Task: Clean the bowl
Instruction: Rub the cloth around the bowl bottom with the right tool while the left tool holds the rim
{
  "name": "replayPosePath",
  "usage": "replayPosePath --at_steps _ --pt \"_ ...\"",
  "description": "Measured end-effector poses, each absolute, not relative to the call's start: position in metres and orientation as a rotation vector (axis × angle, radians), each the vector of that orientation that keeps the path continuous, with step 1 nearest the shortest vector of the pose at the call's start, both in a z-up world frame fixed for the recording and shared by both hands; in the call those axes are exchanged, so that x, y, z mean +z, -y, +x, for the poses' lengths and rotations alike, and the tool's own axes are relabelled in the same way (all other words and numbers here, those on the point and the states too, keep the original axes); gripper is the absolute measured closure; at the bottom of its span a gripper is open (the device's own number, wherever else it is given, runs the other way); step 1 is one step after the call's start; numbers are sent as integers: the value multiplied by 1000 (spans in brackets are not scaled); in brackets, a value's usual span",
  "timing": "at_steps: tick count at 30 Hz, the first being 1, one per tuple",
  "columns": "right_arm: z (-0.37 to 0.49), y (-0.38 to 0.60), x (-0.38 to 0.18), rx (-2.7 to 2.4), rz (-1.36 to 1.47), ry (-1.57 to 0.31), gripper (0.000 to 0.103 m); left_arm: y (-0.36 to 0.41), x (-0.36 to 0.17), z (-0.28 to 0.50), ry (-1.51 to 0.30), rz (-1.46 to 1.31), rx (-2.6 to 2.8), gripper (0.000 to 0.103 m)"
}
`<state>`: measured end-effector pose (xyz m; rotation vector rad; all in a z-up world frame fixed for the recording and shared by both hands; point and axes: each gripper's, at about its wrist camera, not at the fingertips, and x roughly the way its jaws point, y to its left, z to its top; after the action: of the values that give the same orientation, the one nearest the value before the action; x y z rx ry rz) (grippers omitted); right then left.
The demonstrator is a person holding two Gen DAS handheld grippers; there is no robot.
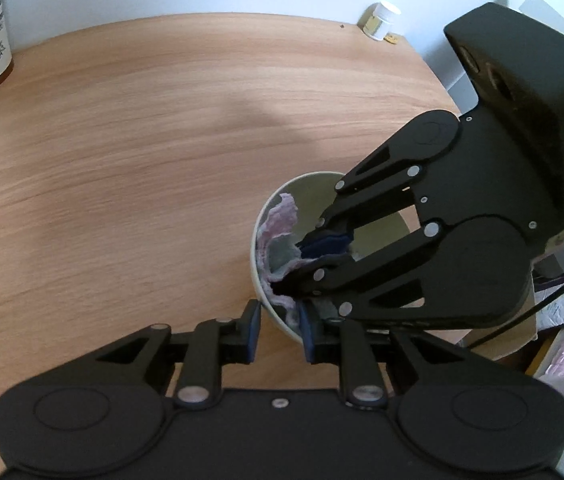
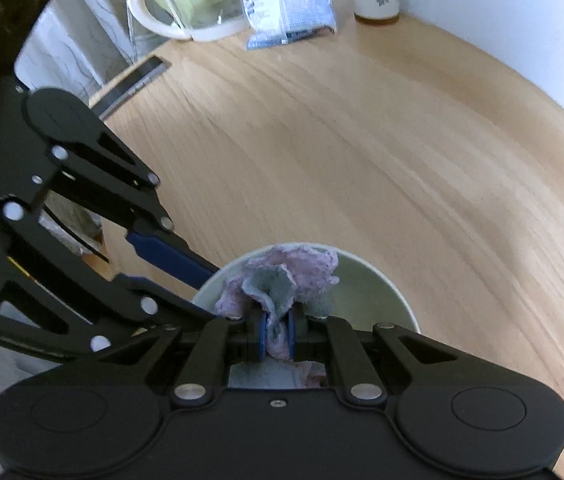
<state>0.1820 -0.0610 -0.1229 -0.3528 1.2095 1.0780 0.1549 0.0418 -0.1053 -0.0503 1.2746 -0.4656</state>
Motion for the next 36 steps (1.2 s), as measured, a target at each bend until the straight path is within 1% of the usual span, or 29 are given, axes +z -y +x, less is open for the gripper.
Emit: replayPosePath --at_steps 4,6,7,8,10,13,14,15,17,20,25,28,31,34,36 --pt "181 60 -122 1061 -427 -1218 92 -46 -104 152 -1273 -70 -465 83" --pt "180 63 -116 1058 -460 -1203 88 -49 -102 152 -1268 -81 -458 83" --pt "180 66 -109 1061 -472 -1192 84 -51 -101 152 -1267 -92 -455 83" --pt "180 70 -104 1069 -484 -1186 73 -52 -100 152 -1266 -103 -452 83" --pt "179 75 -95 1074 -541 -1161 59 -54 -97 152 -1256 -128 -450 83" --pt "176 80 -85 1132 -581 -1151 59 -57 -97 153 -1254 -137 -437 83" --pt "176 78 -84 1147 -571 -1160 57 -59 -97 154 -1257 -140 -431 83" --pt "175 77 -84 1151 -575 -1156 55 -61 -99 154 -1262 -145 -423 83" --pt "172 74 -87 1153 -608 -1127 44 -65 -96 149 -1270 -152 -419 83" --pt "172 69 -89 1164 -616 -1125 44 -64 -92 147 -1271 -145 -418 83" --pt "182 82 -72 1173 -546 -1138 44 -62 -88 147 -1259 -149 -420 83" --pt "189 89 -70 1215 -447 -1206 44 -60 -91 148 -1259 -148 -417 83" --pt "189 82 -83 1220 -447 -1245 44 -60 -93 147 -1267 -134 -412 83" --pt "189 74 -97 1207 -477 -1245 44 -58 -94 148 -1275 -134 -405 83" --pt "193 72 -106 1210 -460 -1256 47 -57 -95 148 -1274 -139 -395 83"
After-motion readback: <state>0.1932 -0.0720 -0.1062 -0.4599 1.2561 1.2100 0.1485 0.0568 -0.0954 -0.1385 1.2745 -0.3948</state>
